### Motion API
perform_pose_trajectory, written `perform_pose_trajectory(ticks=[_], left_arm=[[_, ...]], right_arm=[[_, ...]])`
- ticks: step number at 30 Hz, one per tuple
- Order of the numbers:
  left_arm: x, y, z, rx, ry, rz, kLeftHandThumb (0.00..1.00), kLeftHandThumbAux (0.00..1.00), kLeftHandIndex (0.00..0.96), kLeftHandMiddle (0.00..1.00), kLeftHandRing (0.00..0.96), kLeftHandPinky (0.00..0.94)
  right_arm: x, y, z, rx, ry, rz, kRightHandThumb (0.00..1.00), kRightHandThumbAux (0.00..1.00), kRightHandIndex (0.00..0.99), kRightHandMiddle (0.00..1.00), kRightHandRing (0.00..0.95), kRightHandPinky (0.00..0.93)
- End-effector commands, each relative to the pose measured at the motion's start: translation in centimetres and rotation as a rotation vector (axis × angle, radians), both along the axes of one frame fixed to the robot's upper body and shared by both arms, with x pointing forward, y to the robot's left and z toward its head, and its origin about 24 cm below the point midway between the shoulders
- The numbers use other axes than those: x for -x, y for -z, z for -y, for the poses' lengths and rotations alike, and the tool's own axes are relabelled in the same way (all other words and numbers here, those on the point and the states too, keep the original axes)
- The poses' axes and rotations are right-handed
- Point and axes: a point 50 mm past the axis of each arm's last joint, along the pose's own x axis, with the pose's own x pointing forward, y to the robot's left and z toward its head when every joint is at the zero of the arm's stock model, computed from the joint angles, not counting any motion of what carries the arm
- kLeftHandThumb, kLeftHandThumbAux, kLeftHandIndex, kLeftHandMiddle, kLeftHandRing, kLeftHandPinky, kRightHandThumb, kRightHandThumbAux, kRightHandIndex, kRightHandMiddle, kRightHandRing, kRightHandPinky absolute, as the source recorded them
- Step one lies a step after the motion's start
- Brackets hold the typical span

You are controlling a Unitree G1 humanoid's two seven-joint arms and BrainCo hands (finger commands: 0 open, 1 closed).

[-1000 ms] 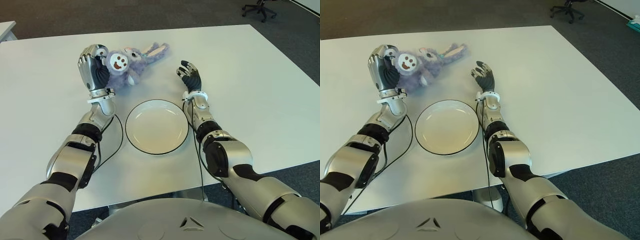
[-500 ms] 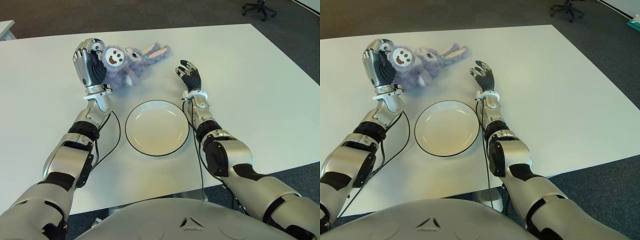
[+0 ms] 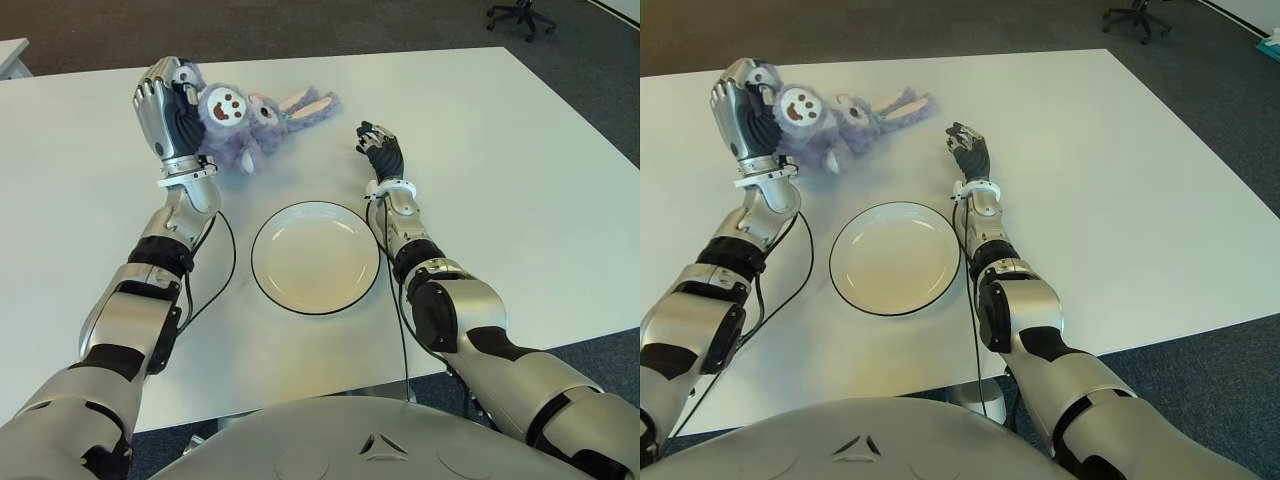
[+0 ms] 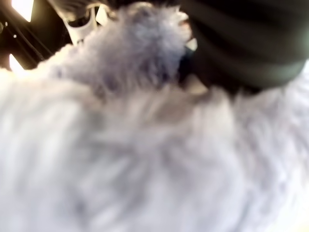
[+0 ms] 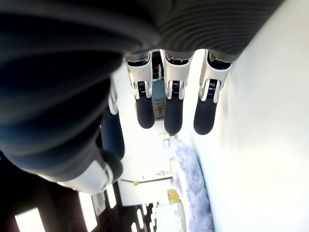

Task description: Put the doll into the plate.

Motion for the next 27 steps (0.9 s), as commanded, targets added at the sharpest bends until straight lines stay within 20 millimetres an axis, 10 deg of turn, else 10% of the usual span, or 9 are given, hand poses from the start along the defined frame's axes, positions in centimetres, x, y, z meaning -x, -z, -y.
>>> perform_pose_trajectory(ticks=[1, 27], left_arm=[[-0.1, -0.5, -0.3, -0.022, 0.009, -0.006, 0.854, 0.665, 0.398, 0.536, 0.844, 0.848], [-0.4, -2.6, -0.1, -0.056, 0.033, 0.021, 0.852, 0.665, 0.399, 0.533, 0.837, 0.838]], right_arm=[[4.5, 7.7, 0.6, -0.006, 0.018, -0.341, 0.69, 0.735, 0.401, 0.16, 0.165, 0.239], [4.5, 7.6, 0.8, 0.003, 0.02, -0.335, 0.688, 0.734, 0.401, 0.157, 0.161, 0.235]])
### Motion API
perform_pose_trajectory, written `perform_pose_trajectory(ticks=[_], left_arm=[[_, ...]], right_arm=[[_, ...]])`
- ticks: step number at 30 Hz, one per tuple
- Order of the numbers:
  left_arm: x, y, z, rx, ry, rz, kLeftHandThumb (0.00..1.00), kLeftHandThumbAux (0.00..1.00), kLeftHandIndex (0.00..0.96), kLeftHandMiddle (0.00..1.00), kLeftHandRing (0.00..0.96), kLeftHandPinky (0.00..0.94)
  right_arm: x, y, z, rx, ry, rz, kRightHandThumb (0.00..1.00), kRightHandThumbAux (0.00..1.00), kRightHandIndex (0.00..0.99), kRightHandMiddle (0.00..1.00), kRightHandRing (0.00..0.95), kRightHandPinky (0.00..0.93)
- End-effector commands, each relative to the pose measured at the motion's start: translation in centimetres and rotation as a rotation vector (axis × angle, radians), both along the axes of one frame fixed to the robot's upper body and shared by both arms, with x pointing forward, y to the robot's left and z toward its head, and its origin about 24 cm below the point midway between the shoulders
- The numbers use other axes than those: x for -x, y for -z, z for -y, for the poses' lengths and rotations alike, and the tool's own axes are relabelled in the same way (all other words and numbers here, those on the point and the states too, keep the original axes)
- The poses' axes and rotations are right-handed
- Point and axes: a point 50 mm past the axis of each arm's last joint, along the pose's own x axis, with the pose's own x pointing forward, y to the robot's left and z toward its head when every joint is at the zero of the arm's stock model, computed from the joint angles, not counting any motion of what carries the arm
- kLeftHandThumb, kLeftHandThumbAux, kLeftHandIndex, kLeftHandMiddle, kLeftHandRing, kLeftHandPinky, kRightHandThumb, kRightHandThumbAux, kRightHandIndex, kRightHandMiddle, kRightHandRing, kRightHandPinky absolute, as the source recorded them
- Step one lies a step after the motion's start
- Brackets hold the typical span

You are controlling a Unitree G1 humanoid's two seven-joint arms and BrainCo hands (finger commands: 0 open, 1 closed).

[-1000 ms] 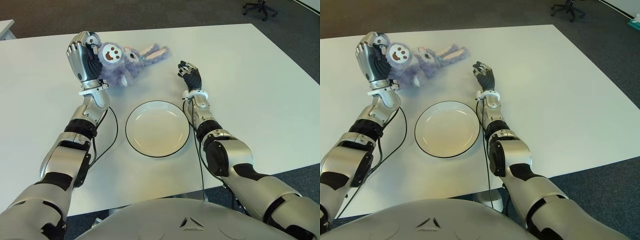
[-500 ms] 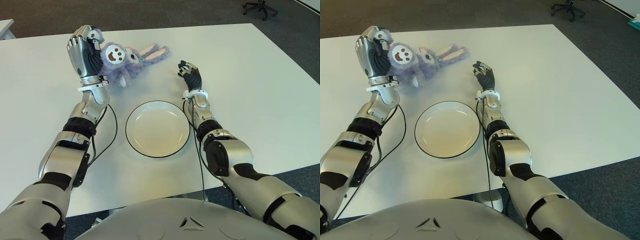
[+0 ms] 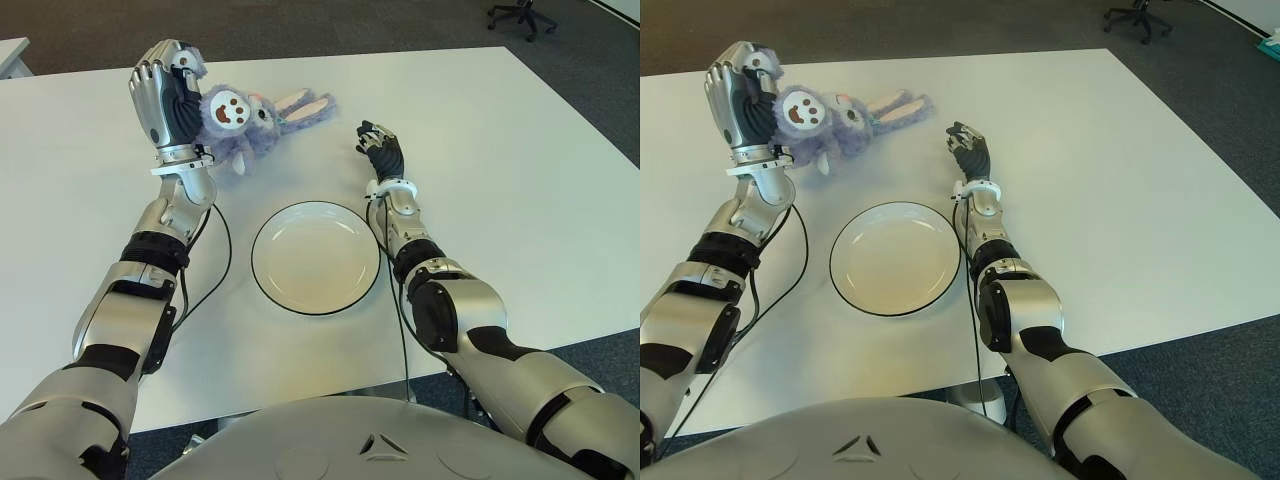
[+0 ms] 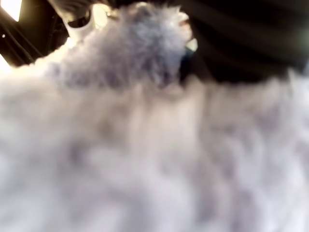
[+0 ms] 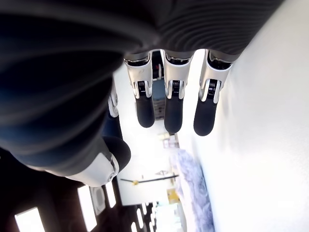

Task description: Put the doll into the plate.

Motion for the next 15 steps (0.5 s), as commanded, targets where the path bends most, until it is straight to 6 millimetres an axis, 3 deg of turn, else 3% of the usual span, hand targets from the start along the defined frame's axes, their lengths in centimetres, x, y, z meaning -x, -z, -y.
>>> perform_pose_trajectory(ticks=[1, 15], left_arm=[[-0.1, -0.8, -0.2, -0.01, 0.01, 0.006, 0.852, 0.666, 0.398, 0.533, 0.837, 0.839], [0.0, -2.1, 0.2, -0.016, 0.058, 0.058, 0.852, 0.666, 0.396, 0.543, 0.847, 0.867]], right_arm=[[4.5, 7.7, 0.7, 0.002, 0.02, -0.337, 0.688, 0.734, 0.401, 0.156, 0.16, 0.234], [4.5, 7.7, 0.7, -0.006, 0.022, -0.344, 0.69, 0.734, 0.4, 0.153, 0.156, 0.234]])
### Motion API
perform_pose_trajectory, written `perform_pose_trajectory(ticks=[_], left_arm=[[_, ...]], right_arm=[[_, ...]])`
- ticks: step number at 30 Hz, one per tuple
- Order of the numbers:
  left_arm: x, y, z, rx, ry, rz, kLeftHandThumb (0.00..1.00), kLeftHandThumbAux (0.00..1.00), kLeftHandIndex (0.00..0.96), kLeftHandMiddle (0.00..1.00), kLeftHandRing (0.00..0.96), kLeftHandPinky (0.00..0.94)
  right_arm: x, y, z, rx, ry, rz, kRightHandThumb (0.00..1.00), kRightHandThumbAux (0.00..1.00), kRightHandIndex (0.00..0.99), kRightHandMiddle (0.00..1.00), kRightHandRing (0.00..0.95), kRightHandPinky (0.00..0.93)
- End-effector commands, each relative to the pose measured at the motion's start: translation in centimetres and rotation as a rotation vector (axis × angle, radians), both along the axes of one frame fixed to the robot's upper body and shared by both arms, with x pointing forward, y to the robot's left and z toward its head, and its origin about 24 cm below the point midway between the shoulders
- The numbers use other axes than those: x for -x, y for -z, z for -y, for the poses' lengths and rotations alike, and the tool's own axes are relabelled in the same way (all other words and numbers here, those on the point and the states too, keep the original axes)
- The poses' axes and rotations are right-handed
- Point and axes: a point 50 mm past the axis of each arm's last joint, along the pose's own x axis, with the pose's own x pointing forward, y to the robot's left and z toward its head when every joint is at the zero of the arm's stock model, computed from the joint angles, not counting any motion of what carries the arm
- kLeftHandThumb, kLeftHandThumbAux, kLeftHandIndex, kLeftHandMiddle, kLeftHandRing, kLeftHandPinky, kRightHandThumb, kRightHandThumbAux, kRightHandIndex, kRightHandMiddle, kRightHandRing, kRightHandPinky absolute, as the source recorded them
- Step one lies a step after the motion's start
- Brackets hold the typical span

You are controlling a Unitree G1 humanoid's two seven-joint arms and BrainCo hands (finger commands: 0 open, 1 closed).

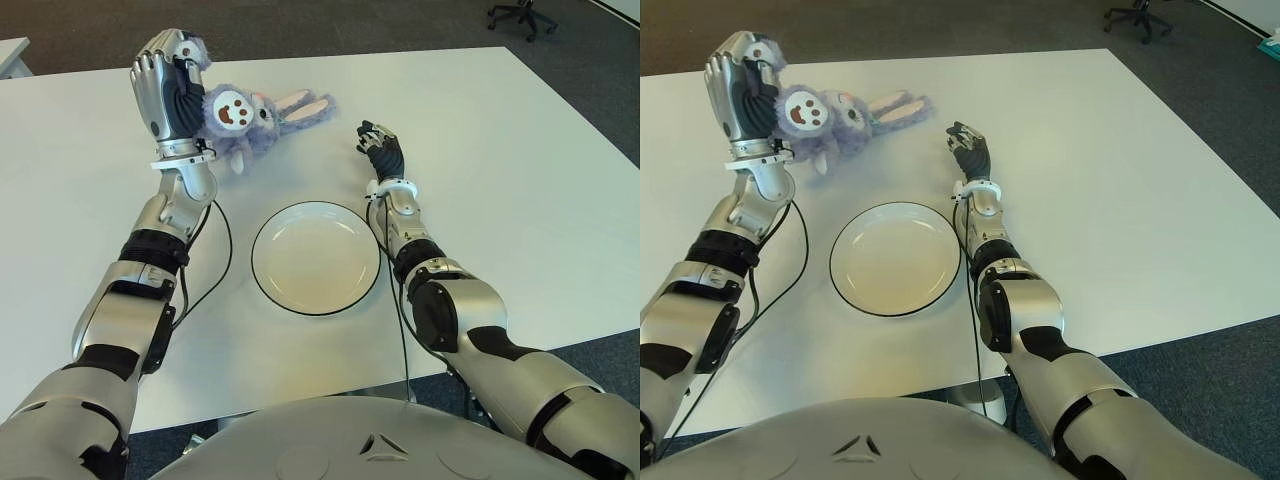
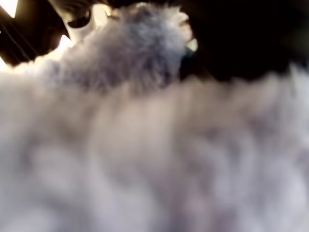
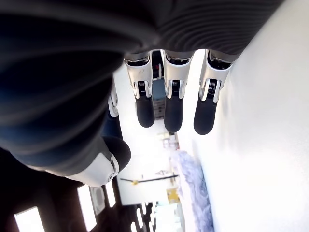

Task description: Put the doll into the plate.

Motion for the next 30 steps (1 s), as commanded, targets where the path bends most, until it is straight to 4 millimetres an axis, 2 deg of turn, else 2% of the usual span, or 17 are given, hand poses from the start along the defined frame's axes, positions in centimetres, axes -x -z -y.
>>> perform_pose_trajectory(ticks=[1, 30], left_arm=[[-0.1, -1.2, -0.1, -0.008, 0.025, 0.028, 0.852, 0.666, 0.396, 0.543, 0.847, 0.867], [0.3, -4.2, 0.8, -0.016, 0.081, 0.095, 0.854, 0.665, 0.399, 0.55, 0.848, 0.864]], right_arm=[[4.5, 7.7, 0.7, -0.007, 0.022, -0.345, 0.69, 0.734, 0.4, 0.153, 0.156, 0.235], [4.5, 7.7, 0.9, 0.002, 0.023, -0.337, 0.689, 0.733, 0.401, 0.159, 0.164, 0.242]])
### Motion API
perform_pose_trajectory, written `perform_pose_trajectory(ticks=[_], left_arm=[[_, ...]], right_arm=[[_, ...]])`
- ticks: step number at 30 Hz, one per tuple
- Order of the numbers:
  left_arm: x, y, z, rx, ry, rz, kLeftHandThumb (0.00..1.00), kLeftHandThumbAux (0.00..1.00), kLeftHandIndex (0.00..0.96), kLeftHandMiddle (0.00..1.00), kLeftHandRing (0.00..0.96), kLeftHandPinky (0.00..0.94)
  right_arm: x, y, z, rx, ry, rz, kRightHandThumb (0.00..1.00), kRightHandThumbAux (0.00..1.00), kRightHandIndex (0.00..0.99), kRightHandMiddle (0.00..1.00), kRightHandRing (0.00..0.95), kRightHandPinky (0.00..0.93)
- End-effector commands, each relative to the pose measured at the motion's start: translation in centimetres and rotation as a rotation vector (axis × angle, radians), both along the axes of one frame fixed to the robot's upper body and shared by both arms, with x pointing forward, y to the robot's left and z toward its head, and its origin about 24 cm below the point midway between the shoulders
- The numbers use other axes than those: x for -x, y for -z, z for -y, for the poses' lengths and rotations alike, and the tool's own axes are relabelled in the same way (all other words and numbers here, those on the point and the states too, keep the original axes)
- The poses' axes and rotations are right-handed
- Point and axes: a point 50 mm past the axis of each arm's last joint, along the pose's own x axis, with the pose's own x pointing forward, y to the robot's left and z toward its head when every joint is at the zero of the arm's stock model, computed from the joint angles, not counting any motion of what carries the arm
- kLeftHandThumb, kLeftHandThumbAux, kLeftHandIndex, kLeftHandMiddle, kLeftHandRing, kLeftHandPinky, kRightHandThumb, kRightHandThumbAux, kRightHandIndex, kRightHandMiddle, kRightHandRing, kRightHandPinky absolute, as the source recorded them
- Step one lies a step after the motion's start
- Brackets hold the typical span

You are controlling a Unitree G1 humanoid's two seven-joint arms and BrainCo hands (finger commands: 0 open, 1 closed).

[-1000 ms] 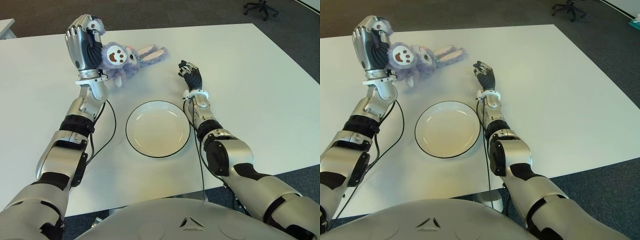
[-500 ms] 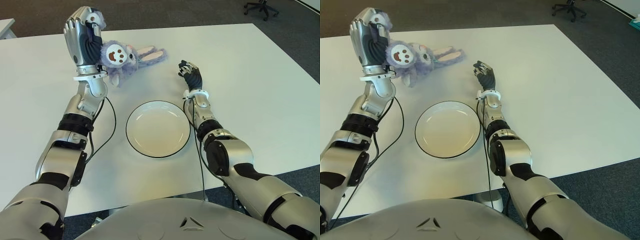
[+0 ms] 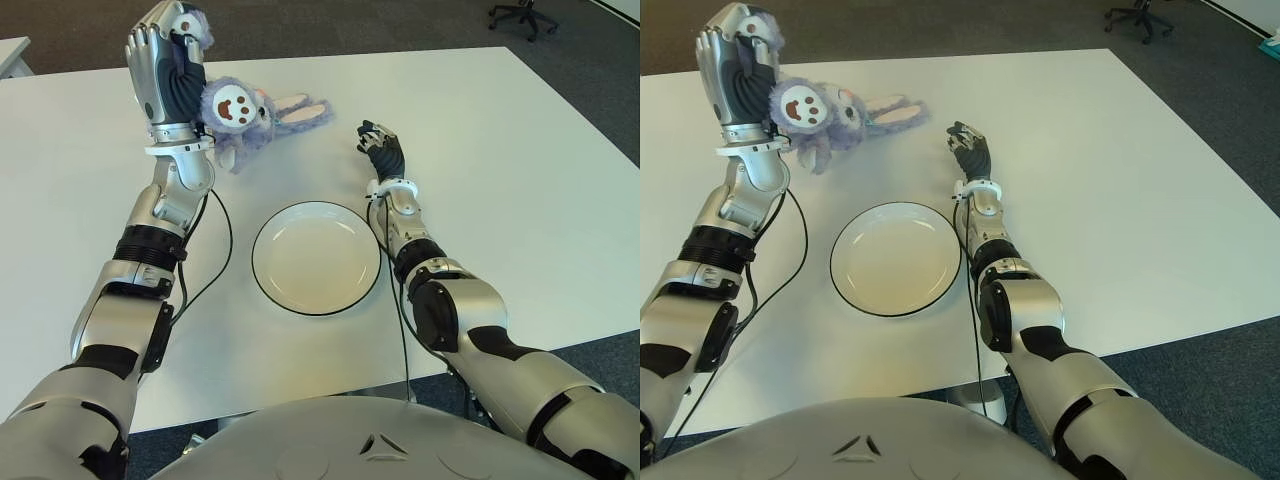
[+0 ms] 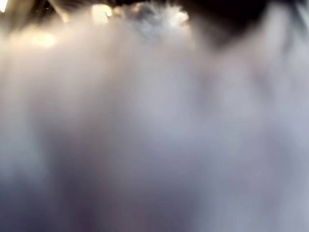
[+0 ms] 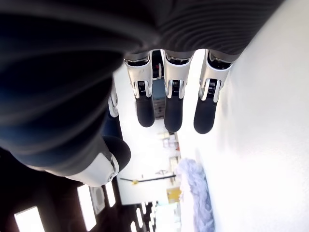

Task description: Put the doll into the plate.

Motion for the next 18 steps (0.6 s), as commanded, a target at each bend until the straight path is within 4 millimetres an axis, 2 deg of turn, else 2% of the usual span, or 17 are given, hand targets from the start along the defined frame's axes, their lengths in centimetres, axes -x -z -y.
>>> perform_pose_trajectory(ticks=[1, 10, 18], left_arm=[[0.0, -1.2, 0.1, -0.001, 0.009, 0.024, 0.854, 0.665, 0.399, 0.551, 0.848, 0.864], [0.0, -2.0, 0.2, -0.009, 0.016, 0.056, 0.853, 0.665, 0.398, 0.547, 0.848, 0.856], [0.0, -2.5, 0.1, -0.017, 0.007, 0.064, 0.854, 0.665, 0.397, 0.545, 0.846, 0.853]], right_arm=[[4.5, 7.7, 0.8, -0.001, 0.023, -0.338, 0.688, 0.733, 0.401, 0.16, 0.164, 0.243], [4.5, 7.7, 0.8, -0.001, 0.023, -0.336, 0.689, 0.732, 0.401, 0.152, 0.153, 0.224], [4.5, 7.7, 0.7, -0.001, 0.023, -0.337, 0.689, 0.733, 0.401, 0.158, 0.164, 0.244]])
